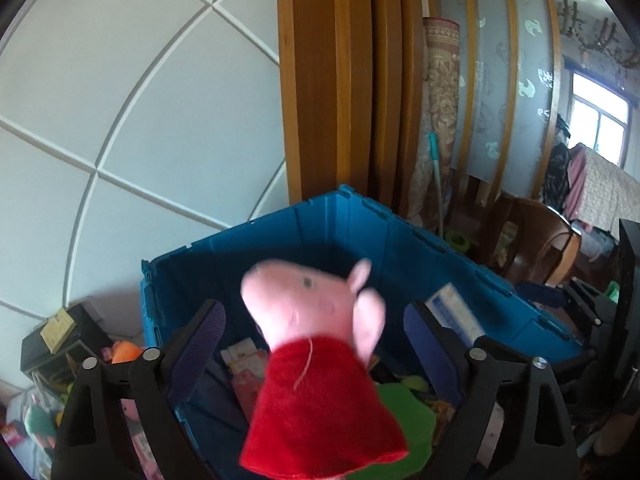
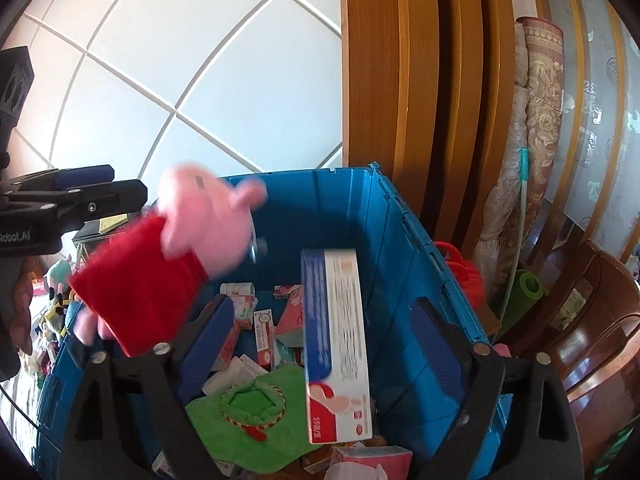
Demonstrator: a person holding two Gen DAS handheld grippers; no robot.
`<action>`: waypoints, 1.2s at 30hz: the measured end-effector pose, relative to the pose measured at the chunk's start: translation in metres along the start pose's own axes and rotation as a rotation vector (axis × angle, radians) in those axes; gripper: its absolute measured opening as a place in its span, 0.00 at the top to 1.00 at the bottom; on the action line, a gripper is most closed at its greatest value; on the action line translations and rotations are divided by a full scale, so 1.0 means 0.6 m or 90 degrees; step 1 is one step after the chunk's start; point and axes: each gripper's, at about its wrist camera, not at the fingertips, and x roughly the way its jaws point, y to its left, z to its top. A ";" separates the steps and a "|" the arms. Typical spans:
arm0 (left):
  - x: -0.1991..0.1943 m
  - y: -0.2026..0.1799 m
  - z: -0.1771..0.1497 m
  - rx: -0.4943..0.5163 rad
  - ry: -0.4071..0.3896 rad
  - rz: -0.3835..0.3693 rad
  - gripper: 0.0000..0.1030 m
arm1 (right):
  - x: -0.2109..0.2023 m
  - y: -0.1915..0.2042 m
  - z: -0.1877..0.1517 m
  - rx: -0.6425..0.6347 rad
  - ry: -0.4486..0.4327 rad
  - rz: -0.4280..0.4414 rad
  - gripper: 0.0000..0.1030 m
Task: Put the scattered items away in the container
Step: 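Open both grippers to drop the pig and medicine box into the crate, then move both grippers back to the pile on the bed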
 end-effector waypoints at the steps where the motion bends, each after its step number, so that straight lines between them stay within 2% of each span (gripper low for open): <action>1: -0.003 0.000 0.000 -0.004 -0.006 -0.004 0.01 | 0.001 -0.001 0.000 0.000 0.000 0.000 0.12; 11: -0.023 0.033 -0.017 -0.031 0.000 0.015 0.01 | -0.009 0.011 -0.006 0.001 0.008 0.010 0.12; 21: -0.092 0.085 -0.064 -0.077 -0.008 0.039 0.01 | -0.042 0.055 -0.014 -0.025 0.004 0.031 0.12; 28: -0.170 0.140 -0.130 -0.127 -0.014 0.088 0.01 | -0.072 0.119 -0.014 -0.064 -0.006 0.067 0.12; 36: -0.251 0.199 -0.240 -0.183 0.008 0.133 0.01 | -0.104 0.214 -0.021 -0.110 -0.015 0.114 0.12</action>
